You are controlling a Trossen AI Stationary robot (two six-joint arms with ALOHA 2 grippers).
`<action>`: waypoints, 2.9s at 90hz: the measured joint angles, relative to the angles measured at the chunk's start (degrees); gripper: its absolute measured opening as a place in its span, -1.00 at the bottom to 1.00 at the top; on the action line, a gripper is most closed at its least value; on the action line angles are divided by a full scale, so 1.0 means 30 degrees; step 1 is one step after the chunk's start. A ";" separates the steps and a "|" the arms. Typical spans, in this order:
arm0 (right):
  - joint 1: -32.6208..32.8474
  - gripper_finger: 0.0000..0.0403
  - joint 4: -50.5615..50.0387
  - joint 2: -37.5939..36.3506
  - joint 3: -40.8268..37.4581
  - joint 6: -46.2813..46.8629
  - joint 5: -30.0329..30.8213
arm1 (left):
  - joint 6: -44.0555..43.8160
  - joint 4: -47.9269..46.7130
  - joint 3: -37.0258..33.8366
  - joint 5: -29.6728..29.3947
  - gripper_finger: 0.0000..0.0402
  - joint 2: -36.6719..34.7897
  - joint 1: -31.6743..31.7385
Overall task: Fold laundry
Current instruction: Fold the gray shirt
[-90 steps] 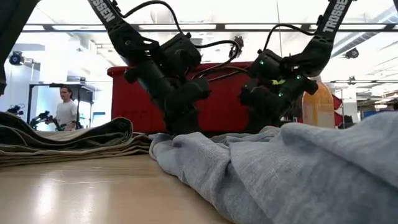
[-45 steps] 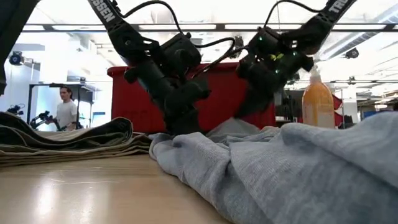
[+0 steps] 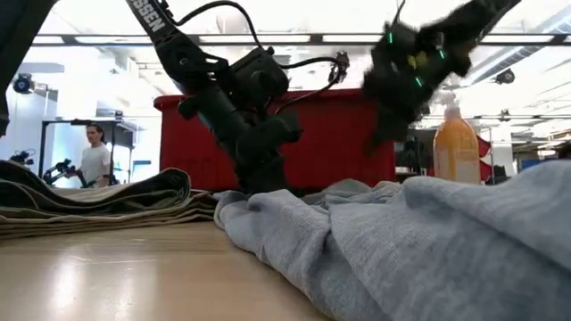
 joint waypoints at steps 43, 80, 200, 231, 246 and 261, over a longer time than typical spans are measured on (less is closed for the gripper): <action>0.0257 -0.29 0.4576 0.2174 -0.3153 0.2129 -0.1708 | 0.0000 0.0164 -0.0036 -0.0119 -1.00 0.0000 -0.0002; 0.0501 -0.97 0.4541 0.3308 -0.3190 0.2730 -0.2230 | -0.0073 0.0164 -0.0044 -0.0148 -1.00 0.0000 0.0000; 0.1041 -0.88 -0.4394 -0.7284 -0.4306 0.7893 0.4203 | -0.0015 0.0499 -0.0102 -0.0177 -1.00 -0.0015 0.0146; 0.1562 -0.41 -0.6121 -0.7676 -0.4691 0.9262 0.5118 | 0.0148 0.0361 -0.0109 -0.0177 -1.00 -0.0015 0.0146; 0.1828 -0.50 -0.3205 -0.7678 -0.6474 1.0606 0.4031 | 0.0543 0.0003 -0.0109 -0.0170 -1.00 -0.0022 0.0146; 0.3009 -0.67 -0.2155 -0.7652 -0.7623 1.2499 0.4027 | 0.0906 -0.1434 -0.0064 -0.0161 -1.00 -0.0197 0.0184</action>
